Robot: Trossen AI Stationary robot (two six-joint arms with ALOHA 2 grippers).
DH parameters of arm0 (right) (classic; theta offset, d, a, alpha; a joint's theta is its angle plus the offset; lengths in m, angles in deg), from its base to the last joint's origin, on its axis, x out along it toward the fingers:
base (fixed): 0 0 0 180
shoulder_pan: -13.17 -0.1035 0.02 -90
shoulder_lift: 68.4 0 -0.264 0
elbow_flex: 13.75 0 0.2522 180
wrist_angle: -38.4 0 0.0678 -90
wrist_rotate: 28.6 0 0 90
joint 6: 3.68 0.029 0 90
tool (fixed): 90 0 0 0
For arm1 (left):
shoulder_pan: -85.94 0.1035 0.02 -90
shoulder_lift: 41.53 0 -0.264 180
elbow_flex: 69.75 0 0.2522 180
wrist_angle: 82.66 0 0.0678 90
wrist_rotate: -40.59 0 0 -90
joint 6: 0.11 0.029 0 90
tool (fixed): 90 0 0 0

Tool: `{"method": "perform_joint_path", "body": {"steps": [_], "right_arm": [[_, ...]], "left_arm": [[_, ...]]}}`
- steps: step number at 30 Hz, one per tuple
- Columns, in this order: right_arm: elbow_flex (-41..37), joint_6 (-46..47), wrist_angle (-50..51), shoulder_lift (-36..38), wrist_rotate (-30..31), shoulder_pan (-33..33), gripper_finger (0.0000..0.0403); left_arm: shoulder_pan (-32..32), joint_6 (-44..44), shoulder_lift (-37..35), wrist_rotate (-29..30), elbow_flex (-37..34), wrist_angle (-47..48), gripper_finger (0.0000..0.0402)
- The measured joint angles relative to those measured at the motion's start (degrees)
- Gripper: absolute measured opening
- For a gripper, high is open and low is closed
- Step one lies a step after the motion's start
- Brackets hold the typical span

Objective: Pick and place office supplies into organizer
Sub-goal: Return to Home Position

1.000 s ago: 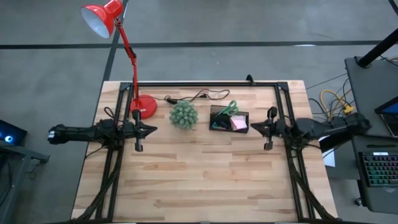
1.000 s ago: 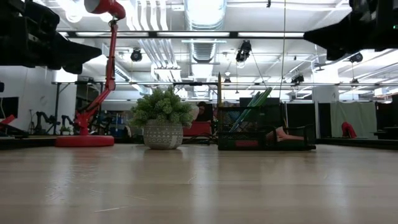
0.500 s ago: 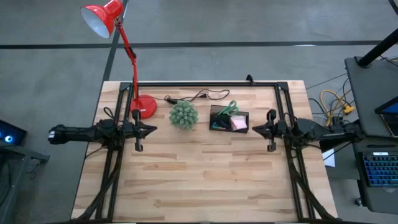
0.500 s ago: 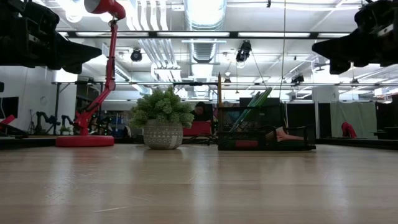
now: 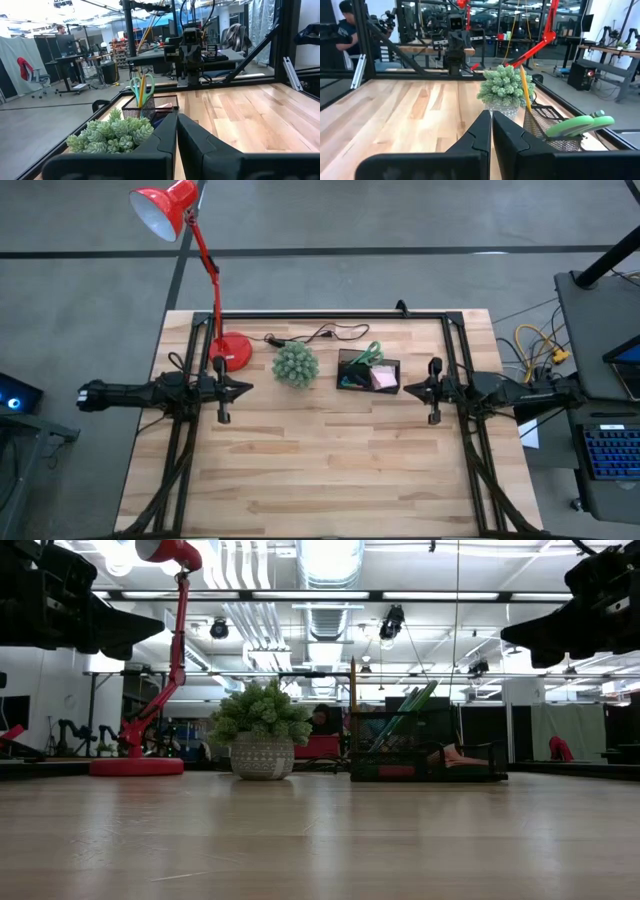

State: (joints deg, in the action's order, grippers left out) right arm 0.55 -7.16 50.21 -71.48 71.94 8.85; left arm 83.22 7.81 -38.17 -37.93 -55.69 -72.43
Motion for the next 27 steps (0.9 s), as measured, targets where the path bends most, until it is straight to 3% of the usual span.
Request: {"method": "perform_joint_path", "body": {"steps": [9,27], "right_arm": [[0.0,-5.99,0.04,-0.85,0.0,0.0,0.0008],[0.0,-2.57,0.04,-0.85,0.0,0.0,0.0009]], "left_arm": [[0.0,0.0,0.24,0.0,-0.02,-0.04,0.0],[0.0,0.0,0.74,-0.02,-0.02,-0.26,0.0]]}}
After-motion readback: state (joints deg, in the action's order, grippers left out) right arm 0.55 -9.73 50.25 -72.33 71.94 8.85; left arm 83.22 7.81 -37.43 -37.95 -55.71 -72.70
